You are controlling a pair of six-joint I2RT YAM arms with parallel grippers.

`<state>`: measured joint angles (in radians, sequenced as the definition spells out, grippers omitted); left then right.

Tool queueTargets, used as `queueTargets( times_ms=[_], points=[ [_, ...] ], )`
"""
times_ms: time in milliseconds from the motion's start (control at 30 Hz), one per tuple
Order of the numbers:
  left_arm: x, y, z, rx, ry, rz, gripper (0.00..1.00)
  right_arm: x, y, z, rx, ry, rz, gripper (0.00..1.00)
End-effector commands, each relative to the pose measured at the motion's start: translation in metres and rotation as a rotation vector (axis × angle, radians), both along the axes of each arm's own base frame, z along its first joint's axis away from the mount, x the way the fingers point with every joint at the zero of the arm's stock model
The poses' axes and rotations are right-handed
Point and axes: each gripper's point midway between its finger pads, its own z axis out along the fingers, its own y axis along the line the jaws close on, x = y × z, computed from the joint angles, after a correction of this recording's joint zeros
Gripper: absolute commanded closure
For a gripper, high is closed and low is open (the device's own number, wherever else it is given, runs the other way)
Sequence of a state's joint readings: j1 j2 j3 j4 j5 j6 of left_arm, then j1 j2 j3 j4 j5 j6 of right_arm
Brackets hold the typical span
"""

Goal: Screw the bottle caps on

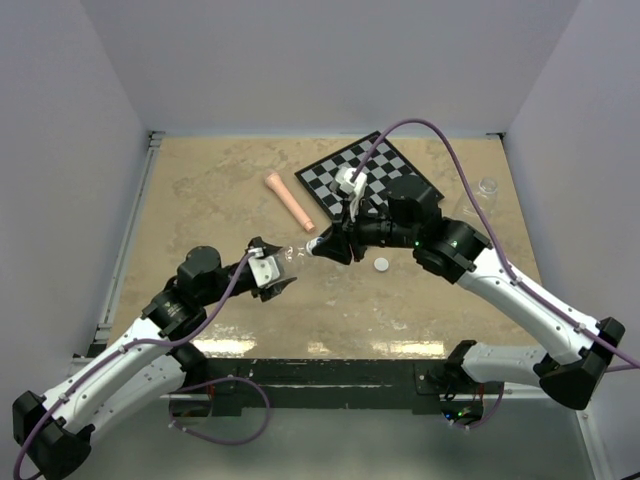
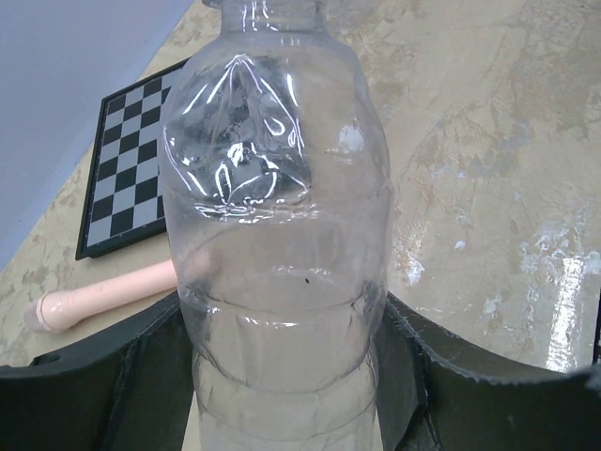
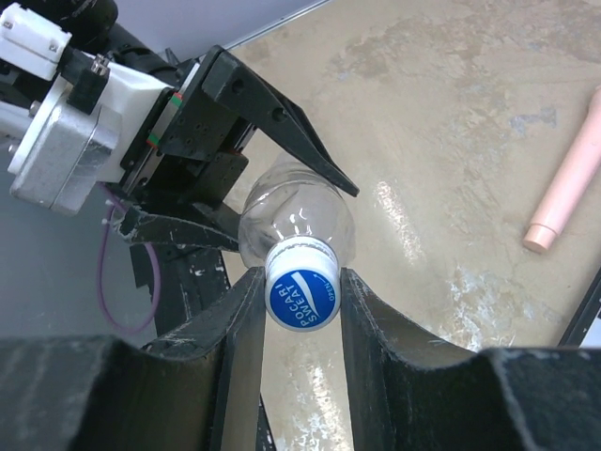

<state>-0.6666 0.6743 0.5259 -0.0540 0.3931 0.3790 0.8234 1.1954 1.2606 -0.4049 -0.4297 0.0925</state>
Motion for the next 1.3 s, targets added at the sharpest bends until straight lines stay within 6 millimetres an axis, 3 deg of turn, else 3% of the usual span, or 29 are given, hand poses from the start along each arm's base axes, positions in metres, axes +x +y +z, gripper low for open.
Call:
queueTargets(
  times_ms=[0, 333, 500, 733, 867, 1033, 1267],
  points=[
    [-0.032, -0.027, 0.087, -0.171, -0.268, -0.233, 1.0, -0.016, 0.001, -0.025, -0.052, 0.034, 0.094, 1.0],
    [-0.048, -0.041, 0.087, -0.19, -0.22, -0.362, 1.0, -0.028, 0.003, -0.019, -0.022, -0.061, 0.215, 1.0],
    [-0.051, -0.045, 0.083, -0.218, -0.173, -0.382, 1.0, -0.025, 0.001, -0.022, -0.045, -0.069, 0.206, 1.0],
    [-0.038, -0.039, 0.092, -0.243, -0.22, -0.294, 1.0, -0.014, 0.007, -0.04, -0.079, 0.024, 0.14, 1.0],
    [-0.031, -0.033, 0.105, -0.308, -0.244, -0.221, 1.0, 0.002, 0.01, -0.048, -0.089, 0.1, 0.022, 1.0],
    [-0.023, -0.029, 0.114, -0.352, -0.285, -0.159, 1.0, 0.009, 0.015, -0.049, -0.069, 0.174, -0.047, 1.0],
    [-0.001, -0.023, 0.13, -0.384, -0.333, -0.015, 1.0, 0.027, 0.007, -0.06, -0.117, 0.249, -0.216, 1.0]
  ],
)
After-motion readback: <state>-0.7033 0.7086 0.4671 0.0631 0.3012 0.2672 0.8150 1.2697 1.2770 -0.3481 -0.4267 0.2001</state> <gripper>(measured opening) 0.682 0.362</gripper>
